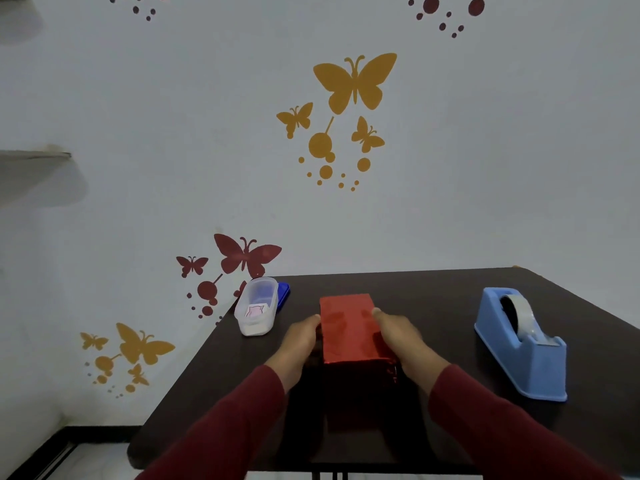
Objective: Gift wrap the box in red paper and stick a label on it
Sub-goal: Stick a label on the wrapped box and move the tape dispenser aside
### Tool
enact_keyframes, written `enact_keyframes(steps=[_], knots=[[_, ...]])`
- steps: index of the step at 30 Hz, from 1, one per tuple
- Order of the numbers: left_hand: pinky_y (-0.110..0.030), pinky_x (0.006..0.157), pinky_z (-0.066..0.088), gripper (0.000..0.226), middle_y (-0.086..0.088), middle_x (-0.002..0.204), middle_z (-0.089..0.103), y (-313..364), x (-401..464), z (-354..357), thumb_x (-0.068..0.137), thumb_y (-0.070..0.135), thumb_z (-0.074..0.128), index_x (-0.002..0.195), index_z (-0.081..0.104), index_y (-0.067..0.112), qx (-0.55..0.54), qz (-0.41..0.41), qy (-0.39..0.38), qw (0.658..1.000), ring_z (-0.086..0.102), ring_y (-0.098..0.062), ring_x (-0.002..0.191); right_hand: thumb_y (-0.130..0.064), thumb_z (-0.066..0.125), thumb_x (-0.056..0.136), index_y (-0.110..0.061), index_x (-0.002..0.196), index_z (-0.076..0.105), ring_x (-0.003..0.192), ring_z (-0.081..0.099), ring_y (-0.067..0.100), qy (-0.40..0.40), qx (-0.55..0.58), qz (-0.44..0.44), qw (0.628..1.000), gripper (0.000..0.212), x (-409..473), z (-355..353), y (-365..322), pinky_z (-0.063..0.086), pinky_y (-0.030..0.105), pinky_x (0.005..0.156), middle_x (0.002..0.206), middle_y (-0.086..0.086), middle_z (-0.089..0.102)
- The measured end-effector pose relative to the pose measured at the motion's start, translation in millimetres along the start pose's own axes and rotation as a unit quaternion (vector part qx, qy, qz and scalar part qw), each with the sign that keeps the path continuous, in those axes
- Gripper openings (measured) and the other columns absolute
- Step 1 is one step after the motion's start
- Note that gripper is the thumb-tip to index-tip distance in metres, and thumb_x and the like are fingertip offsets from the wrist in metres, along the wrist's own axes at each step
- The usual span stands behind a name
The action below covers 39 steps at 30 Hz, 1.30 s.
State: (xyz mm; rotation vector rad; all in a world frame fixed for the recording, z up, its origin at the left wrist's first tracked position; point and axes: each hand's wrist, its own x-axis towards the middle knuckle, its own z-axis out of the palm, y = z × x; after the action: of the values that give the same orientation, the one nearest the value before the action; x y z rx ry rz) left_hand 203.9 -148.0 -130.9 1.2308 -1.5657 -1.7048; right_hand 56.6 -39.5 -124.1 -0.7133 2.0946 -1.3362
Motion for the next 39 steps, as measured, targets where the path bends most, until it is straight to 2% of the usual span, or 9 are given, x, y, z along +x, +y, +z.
enact_keyframes(steps=[2,5,8,13,18,23,30,34,39], knots=[[-0.039,0.084,0.056,0.03,-0.003,0.116,0.074,4.3,-4.6,-13.9,0.101,0.037,0.054,0.115,0.071,0.016,0.015,0.018,-0.012,1.0,0.069,-0.027,0.104,-0.04,0.048,0.102,-0.009,0.112,0.069,0.107,0.061,0.03,0.049,-0.058,-0.077,0.994,0.04,-18.2,-0.4,-13.2,0.046,0.036,0.093,0.122,0.011,0.067],[-0.034,0.079,0.053,0.021,0.005,0.112,0.071,14.7,-9.0,-45.7,0.1,0.03,0.059,0.115,0.07,0.022,0.105,0.089,0.024,0.99,0.066,-0.018,0.101,-0.025,0.056,0.1,-0.014,0.131,0.067,0.124,0.057,0.023,0.111,-0.019,-0.218,0.969,0.035,-42.3,17.4,-22.3,0.042,0.035,0.109,0.134,0.006,0.058],[-0.03,0.073,0.055,0.015,0.001,0.106,0.073,31.7,-2.7,-80.2,0.097,0.023,0.062,0.101,0.076,0.025,0.193,0.157,0.082,0.965,0.068,-0.018,0.094,-0.01,0.06,0.095,-0.018,0.119,0.073,0.104,0.061,0.001,0.084,0.059,-0.308,0.946,0.028,-59.2,64.9,-29.5,0.043,0.011,0.096,0.118,-0.005,0.066],[-0.033,0.102,0.051,0.027,0.001,0.119,0.074,50.1,35.6,-123.8,0.09,0.014,0.062,0.108,0.08,0.023,0.425,0.217,0.158,0.864,0.066,-0.019,0.115,-0.008,0.057,0.094,-0.019,0.119,0.074,0.099,0.063,0.007,-0.066,0.111,-0.223,0.966,0.032,-61.6,148.1,-47.2,0.042,0.001,0.074,0.111,-0.008,0.069],[-0.031,0.092,0.052,0.035,0.004,0.125,0.071,58.7,79.5,-142.8,0.088,0.024,0.066,0.121,0.074,0.032,0.602,0.202,0.15,0.758,0.064,-0.019,0.114,-0.007,0.056,0.095,-0.011,0.12,0.072,0.111,0.064,0.017,-0.015,0.03,-0.226,0.974,0.03,-26.5,190.8,-32.6,0.047,0.024,0.095,0.119,0.004,0.067],[-0.04,0.101,0.04,0.048,0.002,0.136,0.061,70.3,114.7,-142.7,0.092,0.041,0.071,0.138,0.061,0.035,0.718,0.167,0.107,0.667,0.043,-0.024,0.135,-0.015,0.061,0.097,-0.015,0.119,0.069,0.102,0.063,0.009,0.022,0.032,-0.256,0.966,0.023,-5.7,199.4,-18.9,0.049,0.022,0.087,0.107,-0.008,0.062],[-0.048,0.109,0.032,0.054,-0.006,0.146,0.047,61.8,148.3,-132.8,0.089,0.039,0.07,0.141,0.056,0.04,0.768,0.063,0.057,0.635,0.034,-0.036,0.136,-0.02,0.063,0.095,-0.02,0.112,0.066,0.098,0.063,0.006,0.033,0.106,-0.229,0.967,0.017,4.6,205.8,-14.7,0.054,0.025,0.082,0.106,-0.008,0.067],[-0.041,0.104,0.035,0.042,-0.002,0.119,0.064,66.3,148.1,-136.6,0.08,0.033,0.084,0.12,0.071,0.031,0.754,0.196,0.124,0.615,0.046,-0.026,0.125,-0.017,0.066,0.094,-0.03,0.1,0.059,0.094,0.064,0.007,0.041,0.143,-0.19,0.97,0.016,7.7,204.6,-15.6,0.058,0.035,0.086,0.099,-0.01,0.066],[-0.032,0.092,0.04,0.028,-0.003,0.116,0.071,62.2,141.2,-140.3,0.092,0.025,0.073,0.12,0.075,0.027,0.72,0.288,0.17,0.608,0.059,-0.025,0.111,-0.014,0.065,0.092,-0.028,0.099,0.06,0.094,0.066,0.012,0.055,0.157,-0.199,0.966,0.016,9.2,205.8,-14.2,0.057,0.036,0.086,0.098,-0.007,0.068]])
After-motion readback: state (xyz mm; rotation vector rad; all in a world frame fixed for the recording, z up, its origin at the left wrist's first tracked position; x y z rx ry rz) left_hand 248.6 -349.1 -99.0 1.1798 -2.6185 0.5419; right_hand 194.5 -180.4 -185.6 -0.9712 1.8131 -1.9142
